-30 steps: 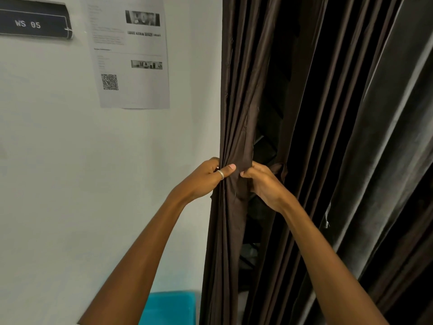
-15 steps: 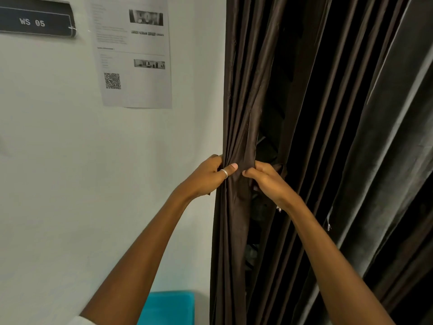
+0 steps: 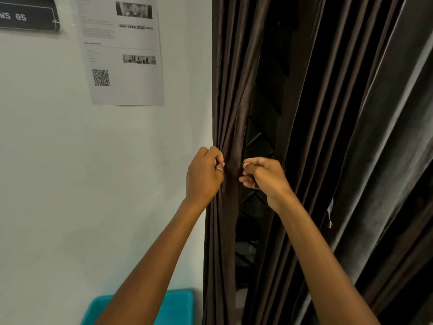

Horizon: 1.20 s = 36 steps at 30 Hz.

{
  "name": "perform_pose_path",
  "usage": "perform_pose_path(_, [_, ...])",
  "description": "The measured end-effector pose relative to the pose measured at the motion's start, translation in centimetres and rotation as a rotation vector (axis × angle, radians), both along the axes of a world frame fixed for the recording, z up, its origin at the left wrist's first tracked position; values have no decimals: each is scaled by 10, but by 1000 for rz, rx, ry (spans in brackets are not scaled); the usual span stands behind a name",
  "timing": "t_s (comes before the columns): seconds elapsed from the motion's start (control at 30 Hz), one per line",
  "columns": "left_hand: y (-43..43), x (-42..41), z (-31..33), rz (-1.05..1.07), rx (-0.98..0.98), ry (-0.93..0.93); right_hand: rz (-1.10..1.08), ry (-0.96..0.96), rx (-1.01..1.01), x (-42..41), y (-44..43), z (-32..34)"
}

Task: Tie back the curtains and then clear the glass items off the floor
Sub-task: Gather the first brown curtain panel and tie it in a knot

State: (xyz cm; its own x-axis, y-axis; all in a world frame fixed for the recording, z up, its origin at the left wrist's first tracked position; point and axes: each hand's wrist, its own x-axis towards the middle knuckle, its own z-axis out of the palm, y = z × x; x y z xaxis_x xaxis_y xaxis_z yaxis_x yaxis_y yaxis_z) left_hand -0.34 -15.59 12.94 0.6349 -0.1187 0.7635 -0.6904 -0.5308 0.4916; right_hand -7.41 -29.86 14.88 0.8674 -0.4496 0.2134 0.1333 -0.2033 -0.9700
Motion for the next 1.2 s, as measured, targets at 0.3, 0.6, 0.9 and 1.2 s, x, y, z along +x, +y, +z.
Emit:
perform_pose_path(0.3, [12,-4,19,-270,-45,285,172,-74,304,-3,0,-4])
perform_pose_path(0.6, [23,6,21,-304,85,302,248,-130,294,1,7,-17])
perform_pose_path(0.9, [23,6,25,-297,70,290,46,-75,-233,8,42,-44])
perform_pose_path(1.2, [22,7,27,-282,73,312,-96,-119,-305,9,63,-43])
